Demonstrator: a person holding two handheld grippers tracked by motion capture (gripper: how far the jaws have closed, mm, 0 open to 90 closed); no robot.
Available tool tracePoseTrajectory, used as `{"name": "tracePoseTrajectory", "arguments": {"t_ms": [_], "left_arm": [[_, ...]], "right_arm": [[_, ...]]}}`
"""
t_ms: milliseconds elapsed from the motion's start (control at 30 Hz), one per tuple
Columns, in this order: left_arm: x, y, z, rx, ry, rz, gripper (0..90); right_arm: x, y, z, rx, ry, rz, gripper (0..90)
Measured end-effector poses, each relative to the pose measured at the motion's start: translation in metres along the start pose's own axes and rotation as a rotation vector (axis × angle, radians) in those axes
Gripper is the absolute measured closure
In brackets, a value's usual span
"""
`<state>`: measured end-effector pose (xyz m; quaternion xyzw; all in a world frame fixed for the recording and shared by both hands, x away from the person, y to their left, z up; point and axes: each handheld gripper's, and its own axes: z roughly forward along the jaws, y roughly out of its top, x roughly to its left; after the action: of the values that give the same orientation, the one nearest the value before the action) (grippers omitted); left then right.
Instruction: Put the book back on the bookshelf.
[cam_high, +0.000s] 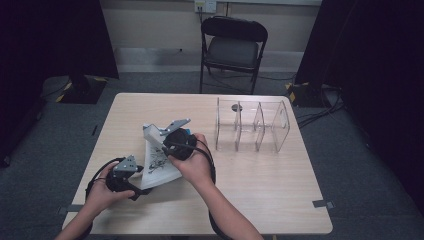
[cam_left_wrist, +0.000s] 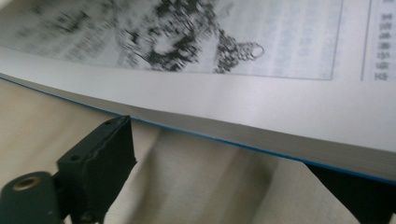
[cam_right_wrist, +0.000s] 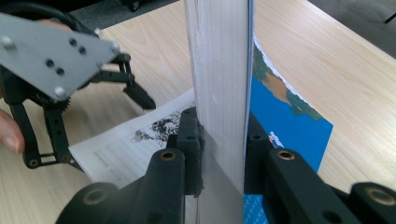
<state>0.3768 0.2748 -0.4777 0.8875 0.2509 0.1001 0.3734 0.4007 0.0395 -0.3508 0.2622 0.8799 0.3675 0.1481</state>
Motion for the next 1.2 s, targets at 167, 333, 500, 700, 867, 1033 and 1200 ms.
{"name": "tracePoseTrajectory", "arguments": {"t_ms": [167, 333, 500, 700, 867, 1033, 1200], "left_arm": [[0.004, 0.006, -0.006, -0.047, 0.031, -0.018, 2.3], [0.006, 0.013, -0.009, -0.072, 0.034, -0.025, 0.7], [0.009, 0.018, -0.011, -0.091, 0.043, -0.030, 0.0], [0.010, 0.023, -0.015, -0.097, 0.055, -0.043, 0.7], [0.011, 0.025, -0.018, -0.115, 0.037, -0.043, 5.9], [0.014, 0.027, -0.023, -0.099, 0.055, -0.037, 11.2], [0.019, 0.034, -0.023, -0.079, 0.055, -0.018, 14.7]], "right_arm": [[0.001, 0.000, 0.000, 0.008, 0.003, -0.002, 75.1], [0.000, 0.001, -0.002, 0.018, 0.009, -0.005, 75.1], [-0.001, 0.000, -0.004, 0.021, 0.017, -0.011, 75.1], [0.000, 0.001, -0.005, 0.030, 0.019, -0.018, 75.1], [-0.003, 0.002, -0.006, 0.027, 0.025, -0.003, 75.1], [-0.001, 0.002, -0.005, 0.037, 0.036, -0.003, 75.1], [-0.002, 0.002, -0.005, 0.039, 0.044, -0.006, 75.0]]}}
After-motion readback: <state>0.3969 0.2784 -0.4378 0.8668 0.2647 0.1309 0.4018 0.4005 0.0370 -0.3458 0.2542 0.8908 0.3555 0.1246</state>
